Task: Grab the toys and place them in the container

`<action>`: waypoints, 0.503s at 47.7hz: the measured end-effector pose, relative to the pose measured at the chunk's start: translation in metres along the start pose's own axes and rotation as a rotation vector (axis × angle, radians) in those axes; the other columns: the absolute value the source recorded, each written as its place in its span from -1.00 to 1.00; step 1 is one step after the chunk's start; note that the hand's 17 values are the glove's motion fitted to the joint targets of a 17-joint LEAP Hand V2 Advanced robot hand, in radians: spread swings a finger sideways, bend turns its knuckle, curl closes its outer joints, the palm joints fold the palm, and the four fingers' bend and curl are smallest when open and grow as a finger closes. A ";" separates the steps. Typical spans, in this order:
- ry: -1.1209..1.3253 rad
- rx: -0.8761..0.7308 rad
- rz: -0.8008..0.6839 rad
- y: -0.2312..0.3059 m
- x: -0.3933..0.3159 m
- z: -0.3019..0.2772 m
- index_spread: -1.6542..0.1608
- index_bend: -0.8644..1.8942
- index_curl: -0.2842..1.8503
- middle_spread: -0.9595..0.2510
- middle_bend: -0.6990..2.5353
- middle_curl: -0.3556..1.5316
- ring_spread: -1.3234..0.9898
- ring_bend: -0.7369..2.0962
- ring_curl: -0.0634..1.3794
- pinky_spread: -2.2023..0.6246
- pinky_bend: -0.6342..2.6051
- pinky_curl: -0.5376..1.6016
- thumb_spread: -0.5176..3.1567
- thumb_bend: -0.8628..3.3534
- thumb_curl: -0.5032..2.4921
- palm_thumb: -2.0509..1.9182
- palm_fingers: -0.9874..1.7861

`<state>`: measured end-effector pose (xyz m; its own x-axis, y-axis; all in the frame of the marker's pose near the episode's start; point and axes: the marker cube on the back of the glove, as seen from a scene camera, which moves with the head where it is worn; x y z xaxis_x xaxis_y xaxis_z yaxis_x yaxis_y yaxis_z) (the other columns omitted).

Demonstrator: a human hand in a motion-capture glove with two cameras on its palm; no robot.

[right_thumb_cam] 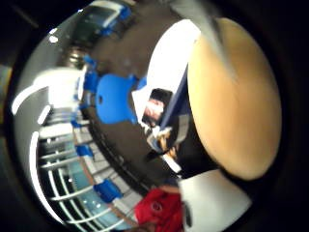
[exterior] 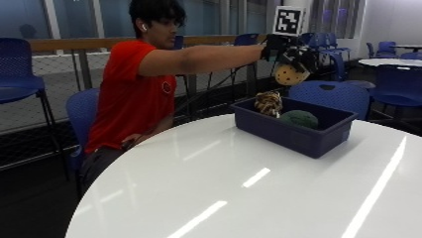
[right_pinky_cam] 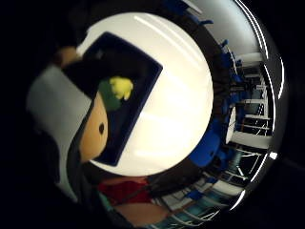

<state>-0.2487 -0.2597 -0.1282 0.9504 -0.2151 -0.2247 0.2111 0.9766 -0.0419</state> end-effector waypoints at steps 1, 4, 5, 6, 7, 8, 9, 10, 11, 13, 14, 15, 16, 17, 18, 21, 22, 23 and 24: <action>0.012 -0.010 0.006 0.001 0.000 0.002 0.37 -0.27 -0.04 -0.09 -0.25 0.19 -0.23 0.16 -0.01 0.37 0.08 -0.02 -0.30 -0.63 -0.03 0.20 -0.25; 0.007 0.009 -0.023 0.004 0.000 0.005 0.38 -0.32 -0.11 0.03 -0.32 0.13 -0.14 0.05 -0.08 0.44 0.09 -0.04 -0.23 -0.64 -0.09 0.13 -0.42; -0.010 0.020 -0.042 0.006 0.001 0.005 0.39 -0.33 -0.14 0.05 -0.33 0.12 -0.13 0.03 -0.11 0.45 0.09 -0.06 -0.21 -0.63 -0.11 0.12 -0.40; -0.025 0.030 -0.061 0.007 0.002 0.006 0.40 -0.33 -0.17 0.09 -0.35 0.10 -0.11 0.00 -0.14 0.47 0.10 -0.07 -0.20 -0.63 -0.12 0.10 -0.43; -0.033 0.037 -0.078 0.009 0.004 0.007 0.41 -0.34 -0.19 0.14 -0.38 0.08 -0.08 -0.05 -0.19 0.49 0.10 -0.08 -0.19 -0.65 -0.15 0.06 -0.50; -0.034 0.039 -0.096 0.010 0.007 0.007 0.42 -0.34 -0.21 0.19 -0.40 0.06 -0.06 -0.07 -0.21 0.51 0.11 -0.08 -0.19 -0.65 -0.17 0.04 -0.50; -0.033 0.038 -0.112 0.011 0.010 0.008 0.43 -0.34 -0.23 0.22 -0.41 0.05 -0.04 -0.09 -0.23 0.52 0.11 -0.09 -0.18 -0.64 -0.18 0.03 -0.50; -0.034 0.032 -0.120 0.012 0.012 0.009 0.43 -0.34 -0.25 0.24 -0.42 0.03 -0.02 -0.10 -0.25 0.53 0.11 -0.09 -0.18 -0.64 -0.20 0.02 -0.49; -0.039 0.024 -0.112 0.013 0.013 0.010 0.44 -0.34 -0.26 0.27 -0.43 0.02 -0.01 -0.12 -0.26 0.54 0.11 -0.10 -0.17 -0.64 -0.21 0.01 -0.48; -0.043 0.010 -0.054 0.014 0.016 0.011 0.45 -0.34 -0.29 0.31 -0.44 0.01 0.02 -0.14 -0.29 0.56 0.10 -0.10 -0.16 -0.63 -0.24 0.00 -0.47; -0.040 0.006 -0.018 0.014 0.018 0.011 0.45 -0.33 -0.30 0.33 -0.45 0.00 0.03 -0.14 -0.29 0.57 0.10 -0.11 -0.16 -0.63 -0.25 -0.01 -0.46; -0.036 0.005 0.015 0.014 0.022 0.012 0.45 -0.33 -0.32 0.35 -0.45 -0.01 0.04 -0.15 -0.30 0.58 0.10 -0.11 -0.16 -0.63 -0.26 -0.01 -0.46; -0.030 0.007 0.043 0.014 0.027 0.013 0.46 -0.33 -0.33 0.37 -0.46 -0.02 0.05 -0.16 -0.31 0.58 0.10 -0.11 -0.15 -0.63 -0.27 -0.01 -0.45; -0.025 0.011 0.065 0.015 0.032 0.013 0.46 -0.33 -0.34 0.38 -0.46 -0.03 0.06 -0.16 -0.31 0.59 0.10 -0.11 -0.15 -0.63 -0.28 -0.01 -0.45; -0.020 0.015 0.081 0.016 0.038 0.015 0.46 -0.33 -0.35 0.40 -0.46 -0.03 0.07 -0.17 -0.32 0.59 0.10 -0.12 -0.15 -0.63 -0.29 -0.01 -0.44; -0.024 0.026 0.099 0.020 0.052 0.018 0.47 -0.32 -0.38 0.44 -0.47 -0.06 0.09 -0.18 -0.33 0.61 0.09 -0.12 -0.15 -0.63 -0.32 -0.02 -0.44; -0.029 0.029 0.098 0.022 0.055 0.019 0.47 -0.32 -0.39 0.45 -0.47 -0.06 0.10 -0.18 -0.33 0.61 0.09 -0.13 -0.15 -0.63 -0.33 -0.02 -0.43; -0.032 0.032 0.094 0.023 0.057 0.020 0.47 -0.32 -0.40 0.46 -0.47 -0.07 0.10 -0.19 -0.34 0.61 0.09 -0.13 -0.15 -0.63 -0.34 -0.02 -0.43; -0.034 0.036 0.088 0.026 0.060 0.021 0.47 -0.31 -0.40 0.47 -0.47 -0.08 0.11 -0.19 -0.34 0.62 0.08 -0.13 -0.15 -0.63 -0.35 -0.02 -0.43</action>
<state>-0.1818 -0.2477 -0.1225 0.9727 -0.1290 -0.1931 0.1338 0.9909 0.0120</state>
